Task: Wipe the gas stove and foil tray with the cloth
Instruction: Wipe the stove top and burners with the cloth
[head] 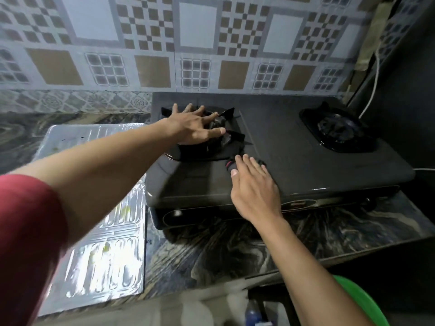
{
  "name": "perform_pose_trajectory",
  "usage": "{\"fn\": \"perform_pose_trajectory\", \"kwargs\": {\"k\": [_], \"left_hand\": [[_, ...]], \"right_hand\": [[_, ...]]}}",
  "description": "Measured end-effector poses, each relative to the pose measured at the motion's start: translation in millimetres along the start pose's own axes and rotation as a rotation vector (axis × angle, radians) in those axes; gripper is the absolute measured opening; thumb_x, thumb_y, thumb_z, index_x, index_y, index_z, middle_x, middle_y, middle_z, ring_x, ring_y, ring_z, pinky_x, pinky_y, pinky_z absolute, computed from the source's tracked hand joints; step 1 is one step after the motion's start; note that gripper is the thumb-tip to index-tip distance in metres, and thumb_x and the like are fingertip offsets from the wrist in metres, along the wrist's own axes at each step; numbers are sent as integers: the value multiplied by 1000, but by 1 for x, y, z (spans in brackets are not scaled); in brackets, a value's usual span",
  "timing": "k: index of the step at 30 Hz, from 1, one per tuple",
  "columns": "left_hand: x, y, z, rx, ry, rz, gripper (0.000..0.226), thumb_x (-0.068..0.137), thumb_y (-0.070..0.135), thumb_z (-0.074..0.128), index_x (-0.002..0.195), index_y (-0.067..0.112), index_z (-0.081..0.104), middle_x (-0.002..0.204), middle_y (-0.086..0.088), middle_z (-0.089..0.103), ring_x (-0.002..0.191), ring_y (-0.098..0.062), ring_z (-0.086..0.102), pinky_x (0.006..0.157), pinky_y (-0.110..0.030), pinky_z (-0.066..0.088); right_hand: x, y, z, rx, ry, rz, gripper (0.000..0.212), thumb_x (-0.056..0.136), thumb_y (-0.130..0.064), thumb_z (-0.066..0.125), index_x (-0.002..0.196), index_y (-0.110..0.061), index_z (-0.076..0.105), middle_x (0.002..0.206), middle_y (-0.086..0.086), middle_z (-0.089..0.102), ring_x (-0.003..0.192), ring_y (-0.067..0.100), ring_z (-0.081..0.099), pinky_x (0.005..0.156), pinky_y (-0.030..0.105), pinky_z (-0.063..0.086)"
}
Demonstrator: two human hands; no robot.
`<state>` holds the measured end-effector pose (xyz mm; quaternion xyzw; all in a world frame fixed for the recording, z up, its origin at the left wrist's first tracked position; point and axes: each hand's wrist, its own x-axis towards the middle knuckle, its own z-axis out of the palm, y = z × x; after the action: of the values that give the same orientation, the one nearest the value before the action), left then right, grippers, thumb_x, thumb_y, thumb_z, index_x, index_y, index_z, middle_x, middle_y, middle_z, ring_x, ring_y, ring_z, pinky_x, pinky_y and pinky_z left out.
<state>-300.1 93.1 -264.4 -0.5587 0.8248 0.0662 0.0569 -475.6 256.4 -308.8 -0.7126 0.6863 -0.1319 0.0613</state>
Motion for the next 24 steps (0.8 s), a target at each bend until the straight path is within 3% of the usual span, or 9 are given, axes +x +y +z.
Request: {"fn": "perform_pose_trajectory", "kwargs": {"k": [6,10,14,24], "left_hand": [[-9,-18,7,21,32,45,90,76,90,7,155,47,5,167,-1,-7,153,-31,-8,116,-65,-7],[-8,-35,5,20,24,100,89,78,88,7,155,45,6,167,-6,-6,153,-27,-10,119,-61,-8],[-8,-47,6,93,13,72,101,66,94,-3,155,46,3,167,-1,-8,151,-30,-17,115,-66,-12],[-6,-48,6,72,-37,68,96,72,92,2,155,44,1,166,-2,-12,149,-31,-22,115,-64,-16]], "right_hand": [[-12,-33,11,20,98,3,52,102,-35,28,149,-13,39,156,6,39,147,17,29,122,34,15],[-17,-70,23,23,102,-99,55,101,-36,27,147,-11,43,154,8,42,145,19,34,121,36,18],[-19,-101,34,34,121,-188,53,100,-34,32,143,-8,48,149,12,48,141,23,40,120,40,25],[-9,-138,46,49,111,-415,47,101,-30,40,141,-9,50,143,13,54,137,27,45,116,43,32]]}}
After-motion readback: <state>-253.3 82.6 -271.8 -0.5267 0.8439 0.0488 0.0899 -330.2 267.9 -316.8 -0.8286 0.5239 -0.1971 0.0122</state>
